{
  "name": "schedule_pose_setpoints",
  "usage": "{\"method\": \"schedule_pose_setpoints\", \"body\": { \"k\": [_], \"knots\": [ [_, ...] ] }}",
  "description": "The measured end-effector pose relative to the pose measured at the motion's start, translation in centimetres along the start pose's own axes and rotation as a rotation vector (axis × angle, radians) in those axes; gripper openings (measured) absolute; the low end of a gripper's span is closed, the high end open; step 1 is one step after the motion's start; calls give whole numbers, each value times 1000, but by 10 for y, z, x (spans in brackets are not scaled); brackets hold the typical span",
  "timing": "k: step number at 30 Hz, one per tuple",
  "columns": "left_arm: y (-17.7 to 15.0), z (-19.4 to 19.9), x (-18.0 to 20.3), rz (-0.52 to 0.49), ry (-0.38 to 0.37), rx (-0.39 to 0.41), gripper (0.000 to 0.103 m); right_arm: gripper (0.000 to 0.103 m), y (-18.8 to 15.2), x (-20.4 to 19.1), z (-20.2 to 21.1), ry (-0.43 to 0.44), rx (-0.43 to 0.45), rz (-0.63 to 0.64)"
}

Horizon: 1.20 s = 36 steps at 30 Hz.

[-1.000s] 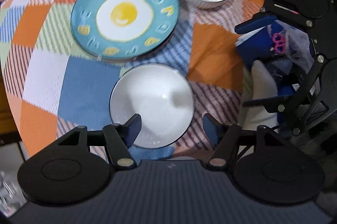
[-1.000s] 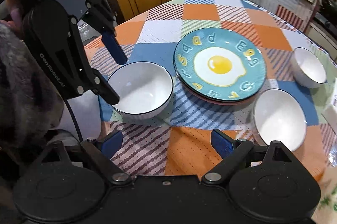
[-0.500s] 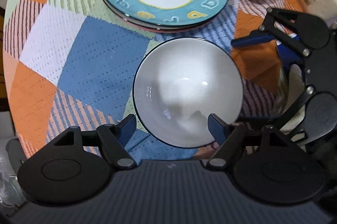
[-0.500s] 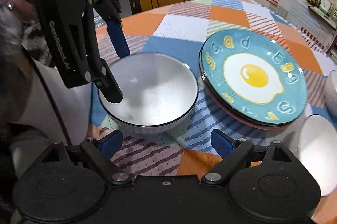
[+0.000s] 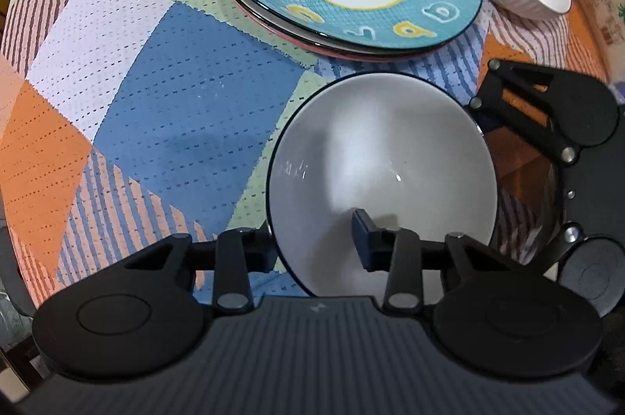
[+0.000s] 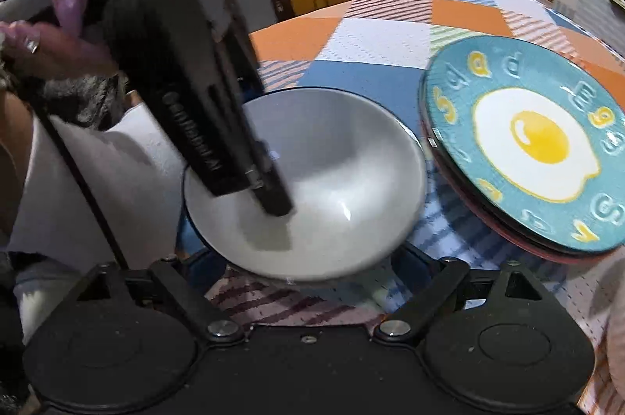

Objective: Organize plates and bowls
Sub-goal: 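Lift the second white bowl with the left gripper and carry it over the first bowl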

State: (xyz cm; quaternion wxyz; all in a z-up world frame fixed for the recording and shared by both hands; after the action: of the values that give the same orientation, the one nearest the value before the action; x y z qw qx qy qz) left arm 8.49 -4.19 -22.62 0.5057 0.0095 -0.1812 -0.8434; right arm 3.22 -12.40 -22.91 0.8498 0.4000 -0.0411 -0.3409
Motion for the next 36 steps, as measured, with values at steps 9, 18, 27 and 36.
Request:
{"method": "schedule_pose_setpoints", "body": {
  "k": [9,18,27,36],
  "knots": [
    [9,29,16,-25,-24,31,37,90,6,0,29,-6,22,-74],
    [34,70,51,-153,-47,155,37,91,22,6,91,-104,101,-81],
    [71,109,91,-232,-87,289,37,91,36,19,152,-203,211,-135],
    [117,104,125,-257,-117,372,37,91,38,49,182,-338,238,-148]
  ]
}}
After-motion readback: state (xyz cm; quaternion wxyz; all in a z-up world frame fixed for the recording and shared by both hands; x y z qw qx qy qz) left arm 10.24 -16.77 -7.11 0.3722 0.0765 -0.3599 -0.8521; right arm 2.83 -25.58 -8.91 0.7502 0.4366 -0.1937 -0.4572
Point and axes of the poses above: each gripper's, at about its wrist camera, not at the fingertips, and z roughly against the way its jaws point, x to its right, y to its top, the point moved 3 cm from there along -z, roughly the way its jaws point, and after that the axes turned 12 degrees about x, right-handed, at the moved point
